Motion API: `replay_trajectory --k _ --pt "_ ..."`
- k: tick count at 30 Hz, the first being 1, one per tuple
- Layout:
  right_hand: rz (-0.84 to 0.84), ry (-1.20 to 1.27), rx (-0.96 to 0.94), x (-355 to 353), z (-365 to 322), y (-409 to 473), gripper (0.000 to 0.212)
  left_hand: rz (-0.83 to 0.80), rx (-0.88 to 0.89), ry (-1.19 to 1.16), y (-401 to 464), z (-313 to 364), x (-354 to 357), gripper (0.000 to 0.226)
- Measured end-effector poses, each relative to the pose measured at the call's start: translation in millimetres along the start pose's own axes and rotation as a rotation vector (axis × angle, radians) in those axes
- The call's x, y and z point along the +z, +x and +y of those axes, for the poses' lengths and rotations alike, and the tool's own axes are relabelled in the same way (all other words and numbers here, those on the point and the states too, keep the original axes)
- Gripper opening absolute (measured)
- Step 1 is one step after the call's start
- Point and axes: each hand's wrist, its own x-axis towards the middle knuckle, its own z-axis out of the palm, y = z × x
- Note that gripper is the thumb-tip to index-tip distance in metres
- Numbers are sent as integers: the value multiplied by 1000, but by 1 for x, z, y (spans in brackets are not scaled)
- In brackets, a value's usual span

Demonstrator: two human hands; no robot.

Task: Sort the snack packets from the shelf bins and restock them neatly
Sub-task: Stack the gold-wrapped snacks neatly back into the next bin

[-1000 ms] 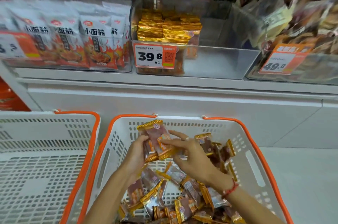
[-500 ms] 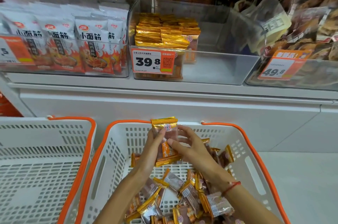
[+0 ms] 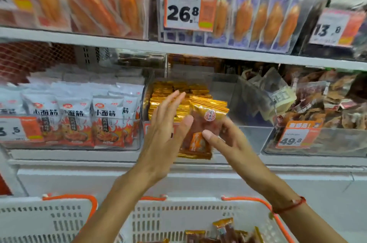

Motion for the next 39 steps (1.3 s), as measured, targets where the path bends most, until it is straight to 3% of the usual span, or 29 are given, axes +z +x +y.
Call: replay_trajectory --k 3,6,8,10,13,16,18,20,23,26,31,34,37,39 --pt "147 -100 -45 -25 -2 31 42 134 34 223 21 -28 -13 75" --pt "229 -292 -26 -56 12 75 41 100 -24 599 30 -60 -14 88" --pt "222 -487 86 -76 29 106 53 90 -4 726 31 -72 -9 93" --pt "137 -639 215 -87 46 130 62 97 -13 737 32 -74 -6 95" --pt "-60 -676 399 -81 61 147 43 116 4 733 32 -72 -7 96" --pt "-179 -669 514 -72 59 149 36 105 -4 734 32 -72 -6 97" --pt "-174 -612 533 -72 51 151 38 103 -6 740 32 -73 -6 95" --pt "-136 -644 468 -72 44 152 53 97 3 740 32 -72 -7 94" --pt "-117 -862 266 -70 40 156 74 148 -9 736 27 -68 -10 100" --pt "-181 -1090 143 -64 45 160 63 194 -65 727 18 -67 -12 110" --pt "-130 -967 250 -64 47 159 66 206 -159 666 13 -68 -10 120" --pt "9 -841 394 -69 47 154 73 200 -160 664 13 -67 -10 120" --pt "4 -817 526 -71 49 152 48 200 -172 676 12 -68 -9 119" --pt "-26 -791 505 -73 53 154 38 205 -169 679 12 -67 -9 118"
